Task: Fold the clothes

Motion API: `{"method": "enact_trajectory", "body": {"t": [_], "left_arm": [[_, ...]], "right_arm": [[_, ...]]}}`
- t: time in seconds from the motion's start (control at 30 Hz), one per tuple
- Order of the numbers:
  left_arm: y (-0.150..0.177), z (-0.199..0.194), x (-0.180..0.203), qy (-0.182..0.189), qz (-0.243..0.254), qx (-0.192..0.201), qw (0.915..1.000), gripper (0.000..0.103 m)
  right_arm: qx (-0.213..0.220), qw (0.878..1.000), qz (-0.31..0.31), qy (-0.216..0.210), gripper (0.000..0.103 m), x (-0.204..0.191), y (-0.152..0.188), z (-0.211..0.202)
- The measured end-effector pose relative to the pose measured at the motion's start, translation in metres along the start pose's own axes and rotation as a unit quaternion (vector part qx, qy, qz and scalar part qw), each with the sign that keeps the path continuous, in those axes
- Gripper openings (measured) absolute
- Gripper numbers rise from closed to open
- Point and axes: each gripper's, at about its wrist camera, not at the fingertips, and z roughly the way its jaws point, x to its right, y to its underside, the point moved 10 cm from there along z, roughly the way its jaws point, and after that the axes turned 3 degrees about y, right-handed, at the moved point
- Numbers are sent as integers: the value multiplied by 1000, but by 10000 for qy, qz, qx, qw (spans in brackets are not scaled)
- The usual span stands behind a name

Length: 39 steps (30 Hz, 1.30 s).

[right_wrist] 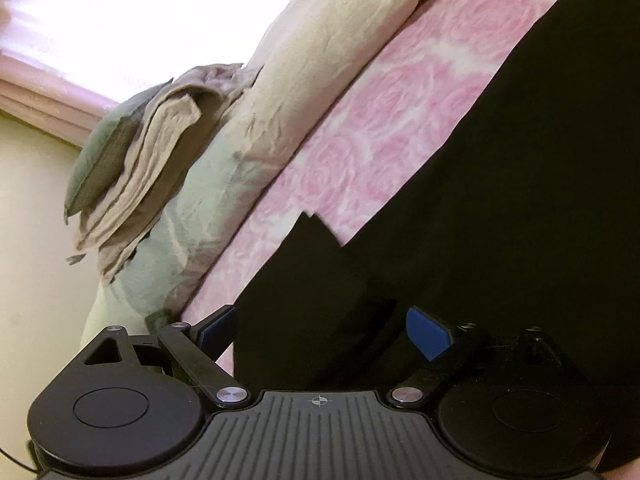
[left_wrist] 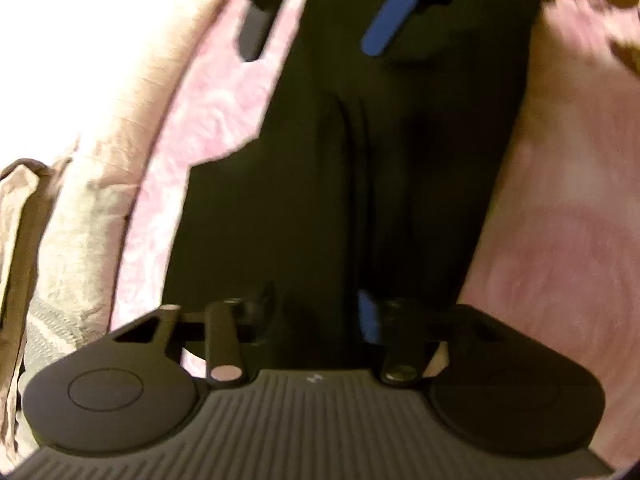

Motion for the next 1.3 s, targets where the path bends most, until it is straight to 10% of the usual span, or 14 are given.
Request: {"method": "enact_trajectory", "body": {"t": [0.07,0.43,0.5,0.53,0.67,0.93,1.1,1.3], "left_arm": [[1,1,0,16,32,50,10000,9],[-3,-29,-24,-19,-884,708,9936,6],[-13,-35,-20,-56,-763,856,9934,6],[-18,-38,-18,-75,-703,930,9932,6],[-39,-50,-10,-151,-460,1224,9913,5],[-87,-54,32,88,219,1614,9866,5],[-98,-14,81,675,737,1146,9884,7],[-101,-11,85,891,857,1000,9873,7]], "right_arm": [[-192,9998,-19,-16,94,-1,7,12],[-123,9944,1041,-165,94,9,11,64],[-5,9923,1231,-153,61,9,4,67],[9,9919,1270,-61,27,10,1,67],[155,9939,1088,-19,10,-1,-18,44],[1116,9907,780,85,10,32,-49,-86],[859,9833,1423,737,10,126,-31,-86],[751,9844,1257,980,10,138,-27,-89]]}}
